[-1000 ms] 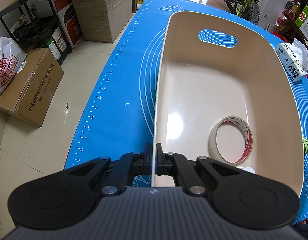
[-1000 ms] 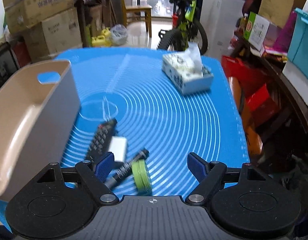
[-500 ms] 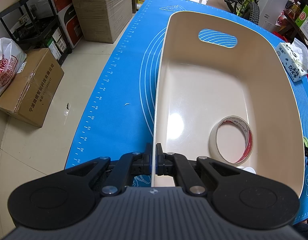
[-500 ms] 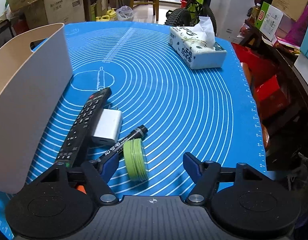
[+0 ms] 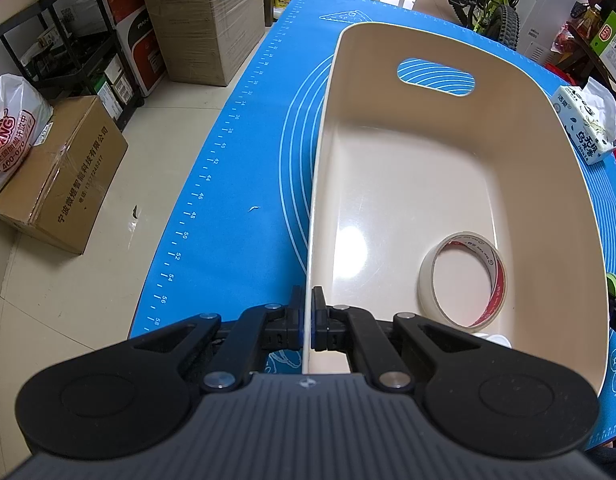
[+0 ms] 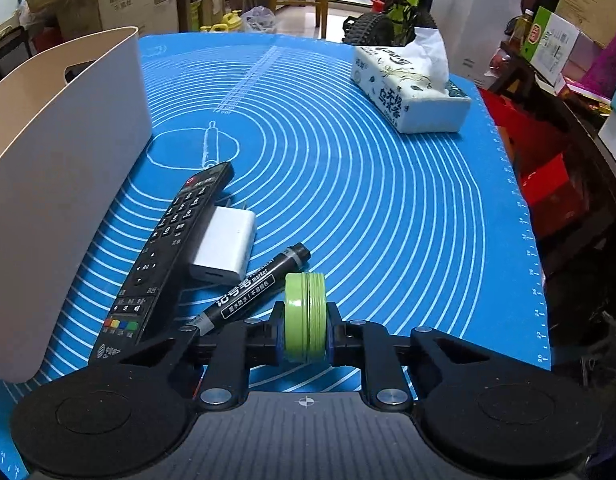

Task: Organize rigid objects
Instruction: 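Carry the green tape roll into the basket and release it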

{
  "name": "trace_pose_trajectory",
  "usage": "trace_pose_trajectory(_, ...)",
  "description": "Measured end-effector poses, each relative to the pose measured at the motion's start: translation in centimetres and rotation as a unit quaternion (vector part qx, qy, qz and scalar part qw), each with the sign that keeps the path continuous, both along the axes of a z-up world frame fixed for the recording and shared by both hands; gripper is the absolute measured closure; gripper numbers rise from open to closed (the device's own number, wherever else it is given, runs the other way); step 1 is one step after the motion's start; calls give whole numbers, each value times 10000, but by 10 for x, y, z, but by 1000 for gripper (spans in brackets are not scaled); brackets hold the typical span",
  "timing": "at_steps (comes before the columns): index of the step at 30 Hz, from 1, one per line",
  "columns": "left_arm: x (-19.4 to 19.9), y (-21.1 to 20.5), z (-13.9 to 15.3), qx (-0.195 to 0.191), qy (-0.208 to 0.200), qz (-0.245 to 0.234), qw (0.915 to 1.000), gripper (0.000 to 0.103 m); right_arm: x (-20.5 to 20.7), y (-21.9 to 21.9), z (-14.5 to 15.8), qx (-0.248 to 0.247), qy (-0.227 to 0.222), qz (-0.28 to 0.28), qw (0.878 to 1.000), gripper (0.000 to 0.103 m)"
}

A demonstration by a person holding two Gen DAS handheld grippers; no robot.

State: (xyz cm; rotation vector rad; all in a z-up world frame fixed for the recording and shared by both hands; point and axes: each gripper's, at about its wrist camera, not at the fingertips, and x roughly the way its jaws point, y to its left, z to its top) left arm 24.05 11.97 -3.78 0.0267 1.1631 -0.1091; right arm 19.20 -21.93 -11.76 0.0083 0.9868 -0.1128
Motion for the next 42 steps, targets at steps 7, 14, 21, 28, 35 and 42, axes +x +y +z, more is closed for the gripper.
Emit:
trace_pose_trajectory(7,0,0,0,-2,2,3,10000,99,-7,-4,11,-58,-108,-130,9998,74)
trace_pose_trajectory(14,0,0,0,2,-1,-1,10000,99,-12,-5,29,-60,-332,-206,9992,74)
trace_pose_trajectory(21,0,0,0,-1,1,2,10000,99,-18,2,57,-278,-697,-112,9971,74)
trace_pose_trajectory(28,0,0,0,1,0,1,10000,99,-16,21,96,-179,-1220,25,9924,74)
trace_pose_trajectory(35,0,0,0,0,0,1,10000,99,-2,58,128,23,-1641,383,9857,74)
trace_pose_trajectory(42,0,0,0,9,-3,-7,10000,99,17,93,131,249,-1731,641,9825,74)
